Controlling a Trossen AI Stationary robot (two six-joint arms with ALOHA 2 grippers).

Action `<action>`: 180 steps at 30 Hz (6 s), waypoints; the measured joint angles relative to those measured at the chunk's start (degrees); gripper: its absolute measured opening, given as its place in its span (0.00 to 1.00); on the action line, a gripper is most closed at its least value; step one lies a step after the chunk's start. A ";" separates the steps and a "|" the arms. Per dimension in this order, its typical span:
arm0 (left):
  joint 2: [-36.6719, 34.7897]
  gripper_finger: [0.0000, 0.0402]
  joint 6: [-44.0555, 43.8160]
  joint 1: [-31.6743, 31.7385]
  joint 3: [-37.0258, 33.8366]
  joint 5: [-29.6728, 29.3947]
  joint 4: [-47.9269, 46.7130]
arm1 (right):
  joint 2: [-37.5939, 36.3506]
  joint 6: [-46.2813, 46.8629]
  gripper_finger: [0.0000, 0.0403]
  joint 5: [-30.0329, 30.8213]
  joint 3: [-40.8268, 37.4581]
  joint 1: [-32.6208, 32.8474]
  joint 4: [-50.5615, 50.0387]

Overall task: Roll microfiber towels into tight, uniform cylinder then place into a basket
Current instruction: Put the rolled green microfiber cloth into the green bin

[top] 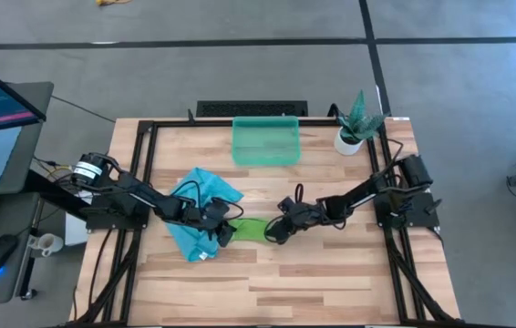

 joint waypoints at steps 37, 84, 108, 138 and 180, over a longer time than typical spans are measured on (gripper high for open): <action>-4.93 0.08 9.27 1.36 -0.11 0.97 5.42 | -4.31 -19.06 0.05 -1.40 1.43 -1.12 -3.88; 6.58 0.08 42.86 36.37 32.21 -3.07 -19.98 | -14.37 -58.46 0.05 -1.62 9.40 -39.05 -27.06; 14.88 0.08 47.82 43.21 35.47 12.37 -23.58 | -1.24 -70.57 0.05 -8.34 28.15 -45.17 -55.05; 14.93 0.34 51.14 43.08 36.43 21.76 -27.33 | -0.85 -71.93 0.06 -10.77 28.11 -44.69 -60.35; 10.62 0.40 60.22 41.09 52.37 8.40 -55.52 | -1.86 -72.51 0.60 -7.60 33.58 -44.14 -72.02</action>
